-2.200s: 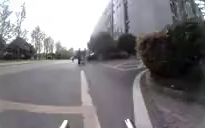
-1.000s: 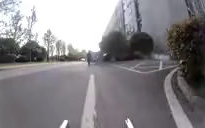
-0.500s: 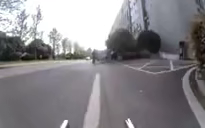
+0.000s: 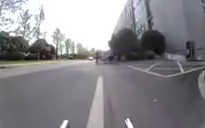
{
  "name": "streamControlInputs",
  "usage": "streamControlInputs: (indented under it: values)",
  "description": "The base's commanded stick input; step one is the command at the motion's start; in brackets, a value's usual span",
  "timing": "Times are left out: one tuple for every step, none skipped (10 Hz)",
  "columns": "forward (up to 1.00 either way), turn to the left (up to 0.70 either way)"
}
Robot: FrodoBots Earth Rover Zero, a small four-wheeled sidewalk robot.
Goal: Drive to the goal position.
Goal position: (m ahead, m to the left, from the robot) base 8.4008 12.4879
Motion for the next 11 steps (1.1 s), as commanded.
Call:
streamControlInputs:
  values:
    - [0.70,0.14]
    - [0.70,0.11]
    - [0.70,0.00]
    - [0.70,0.00]
    - [0.70,0.00]
    - [0.70,0.00]
    - [0.70,0.00]
    - [0.70,0.00]
    - [0.70,0.00]
    - [0.70,0.00]
    - [0.70,0.00]
